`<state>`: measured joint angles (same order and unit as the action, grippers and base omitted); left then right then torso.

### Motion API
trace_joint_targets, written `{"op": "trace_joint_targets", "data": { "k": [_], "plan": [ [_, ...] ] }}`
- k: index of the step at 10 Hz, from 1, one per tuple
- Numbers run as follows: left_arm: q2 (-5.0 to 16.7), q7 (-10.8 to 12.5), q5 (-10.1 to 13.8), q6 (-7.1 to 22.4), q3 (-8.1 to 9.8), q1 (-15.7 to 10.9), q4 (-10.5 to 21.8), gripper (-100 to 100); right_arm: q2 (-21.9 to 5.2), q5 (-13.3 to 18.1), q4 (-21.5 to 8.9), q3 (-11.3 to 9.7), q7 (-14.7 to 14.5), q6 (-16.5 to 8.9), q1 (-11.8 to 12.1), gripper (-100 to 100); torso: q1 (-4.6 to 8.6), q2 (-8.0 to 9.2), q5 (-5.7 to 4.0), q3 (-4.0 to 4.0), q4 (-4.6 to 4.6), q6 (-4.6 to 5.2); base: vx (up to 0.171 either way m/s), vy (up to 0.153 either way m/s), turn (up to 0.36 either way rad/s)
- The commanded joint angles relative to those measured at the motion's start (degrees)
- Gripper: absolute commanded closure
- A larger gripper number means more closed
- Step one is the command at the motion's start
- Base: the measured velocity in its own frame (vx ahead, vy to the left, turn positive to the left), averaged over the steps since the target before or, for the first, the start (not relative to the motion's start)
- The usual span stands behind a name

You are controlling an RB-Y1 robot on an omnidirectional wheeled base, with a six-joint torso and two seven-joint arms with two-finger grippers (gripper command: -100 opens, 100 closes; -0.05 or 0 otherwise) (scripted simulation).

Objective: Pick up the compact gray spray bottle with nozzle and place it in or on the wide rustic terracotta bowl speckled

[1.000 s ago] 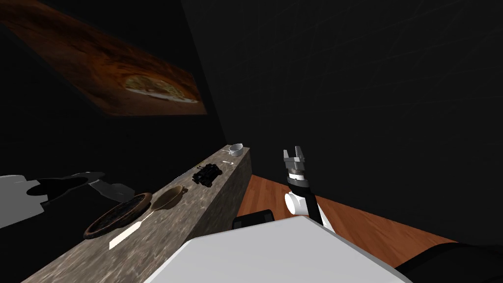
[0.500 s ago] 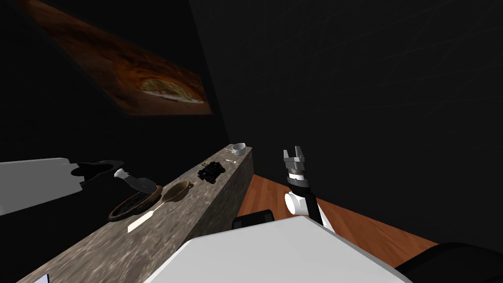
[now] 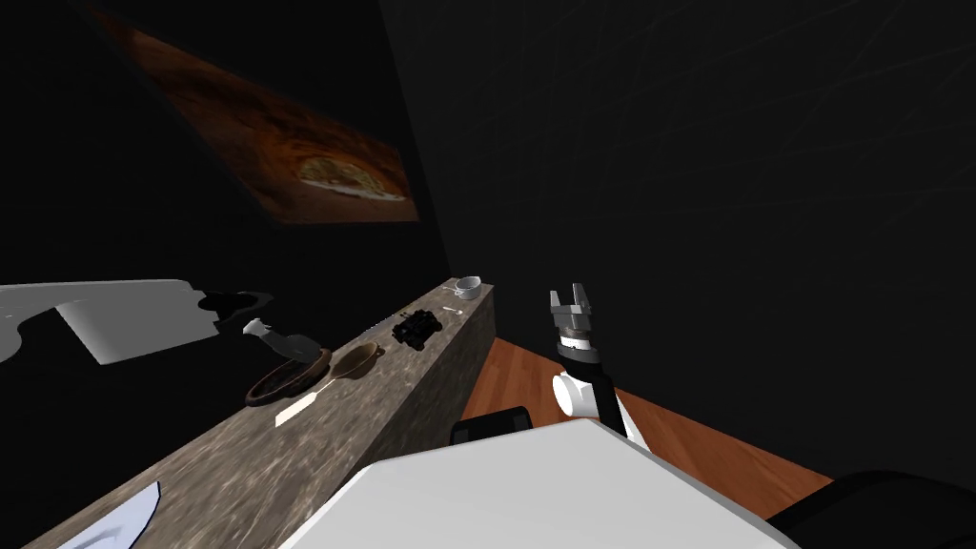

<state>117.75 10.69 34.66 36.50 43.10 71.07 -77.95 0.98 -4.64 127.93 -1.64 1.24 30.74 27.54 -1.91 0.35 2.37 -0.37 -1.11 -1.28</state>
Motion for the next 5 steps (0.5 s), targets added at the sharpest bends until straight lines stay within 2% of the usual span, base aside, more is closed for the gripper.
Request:
{"op": "trace_joint_targets", "data": {
  "k": [1,2,3,4,5],
  "plan": [
    [2.86,-0.20,1.68,1.61,2.69,0.72,0.04,-100,0.00,0.00,0.00,0.00,0.00,0.00,0.00,0,0.00,0.00,0.00,0.00,0.00,0.00,-0.020,-0.008,0.176],
    [4.45,-0.20,1.68,1.61,2.69,0.72,0.04,-100,0.00,0.00,0.00,0.00,0.00,0.00,0.01,0,0.03,0.00,-0.01,0.00,0.01,-0.05,-0.027,0.004,0.130],
    [6.17,-1.64,3.98,3.03,5.04,1.18,0.61,-100,0.00,0.00,0.00,0.00,0.00,0.00,0.00,0,0.00,0.04,-0.01,0.03,0.02,-0.03,-0.011,-0.012,0.187],
    [6.71,-1.64,3.98,3.03,5.36,1.18,0.61,-100,0.00,0.00,0.00,0.00,0.00,0.00,0.01,0,0.06,0.01,-0.01,0.02,0.02,-0.06,-0.025,0.004,0.147],
    [7.51,-1.64,3.98,3.03,5.36,1.18,0.61,-100,0.00,0.00,0.00,0.00,0.00,0.00,0.00,0,-0.01,0.05,-0.01,0.03,0.02,-0.04,-0.016,0.013,-0.005]
  ]
}}
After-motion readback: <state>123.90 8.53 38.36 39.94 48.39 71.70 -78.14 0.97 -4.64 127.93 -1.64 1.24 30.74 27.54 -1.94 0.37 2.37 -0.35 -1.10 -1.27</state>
